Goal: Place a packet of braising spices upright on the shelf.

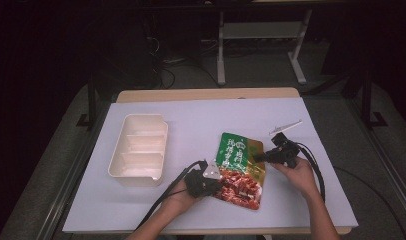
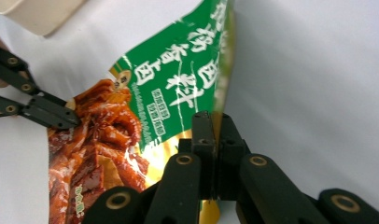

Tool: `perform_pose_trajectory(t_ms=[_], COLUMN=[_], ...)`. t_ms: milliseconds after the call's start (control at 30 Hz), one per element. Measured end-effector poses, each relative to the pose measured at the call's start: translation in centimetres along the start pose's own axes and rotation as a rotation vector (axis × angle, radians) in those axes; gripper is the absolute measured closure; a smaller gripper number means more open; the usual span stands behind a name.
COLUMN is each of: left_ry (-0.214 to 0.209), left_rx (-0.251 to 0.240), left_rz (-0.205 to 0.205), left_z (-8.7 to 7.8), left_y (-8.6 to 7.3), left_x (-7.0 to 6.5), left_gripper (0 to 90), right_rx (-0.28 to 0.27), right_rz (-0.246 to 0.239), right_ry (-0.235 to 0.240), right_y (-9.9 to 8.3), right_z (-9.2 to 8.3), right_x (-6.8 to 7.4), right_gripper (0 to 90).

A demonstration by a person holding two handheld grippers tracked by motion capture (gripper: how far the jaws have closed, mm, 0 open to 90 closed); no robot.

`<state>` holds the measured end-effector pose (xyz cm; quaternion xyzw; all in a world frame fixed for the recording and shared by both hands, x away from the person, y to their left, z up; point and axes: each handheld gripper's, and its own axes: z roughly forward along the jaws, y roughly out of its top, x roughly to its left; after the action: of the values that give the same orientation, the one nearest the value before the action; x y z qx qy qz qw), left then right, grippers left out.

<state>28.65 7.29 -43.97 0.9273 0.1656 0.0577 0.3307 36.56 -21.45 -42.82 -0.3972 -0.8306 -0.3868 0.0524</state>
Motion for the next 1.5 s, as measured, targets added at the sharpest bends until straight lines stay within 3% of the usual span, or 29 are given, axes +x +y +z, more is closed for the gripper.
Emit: perform_pose_trajectory(t_ms=[133, 367, 667, 767, 1000, 1133, 1233, 1333, 1400, 1500], left_ry=[0.002, 0.003, 0.015, 0.028, 0.018, -0.027, -0.022, -0.036, -0.056, -0.051], left_rx=[0.011, -0.003, -0.018, -0.026, -0.059, -0.061, -0.071, -0.122, -0.145, -0.172], left_rz=[0.011, -0.004, -0.010, 0.007, -0.015, -0.057, -0.050, -0.070, -0.065, -0.060], left_z=[-0.1, 0.0, 0.0, -0.1, -0.2, -0.7, -1.1, -2.2, -2.9, -3.8], left_y=[0.0, 0.0, -0.3, -0.5, -0.9, -1.0, -1.0, -1.3, -1.3, -1.5], left_x=[0.0, 0.0, -0.2, -0.3, -0.1, 0.3, 0.5, 0.5, 0.5, 0.3], left_gripper=[90.0, 90.0, 90.0, 90.0, 85.8, 78.9, 77.0, 73.1, 69.9, 66.5], right_rx=[-0.001, 0.024, 0.001, -0.005, 0.001, -0.031, -0.039, -0.054, -0.061, -0.065], right_rz=[0.041, 0.026, 0.057, 0.056, 0.036, 0.025, 0.007, -0.012, -0.030, -0.059], right_ry=[0.048, 0.036, 0.049, 0.045, 0.012, 0.031, 0.030, 0.032, 0.027, 0.025], right_y=[-0.4, -0.3, -0.5, -0.5, 0.1, 0.6, 0.8, 1.3, 1.7, 2.5], right_z=[0.9, 2.3, 2.8, 2.7, 2.1, 1.2, 0.8, 0.1, -0.3, -0.8], right_x=[-0.7, -0.7, -1.0, -1.0, -0.2, 0.2, 0.6, 1.4, 1.9, 2.8], right_gripper=[79.6, 79.1, 87.7, 88.5, 89.0, 89.1, 89.1, 89.1, 89.2, 89.2])
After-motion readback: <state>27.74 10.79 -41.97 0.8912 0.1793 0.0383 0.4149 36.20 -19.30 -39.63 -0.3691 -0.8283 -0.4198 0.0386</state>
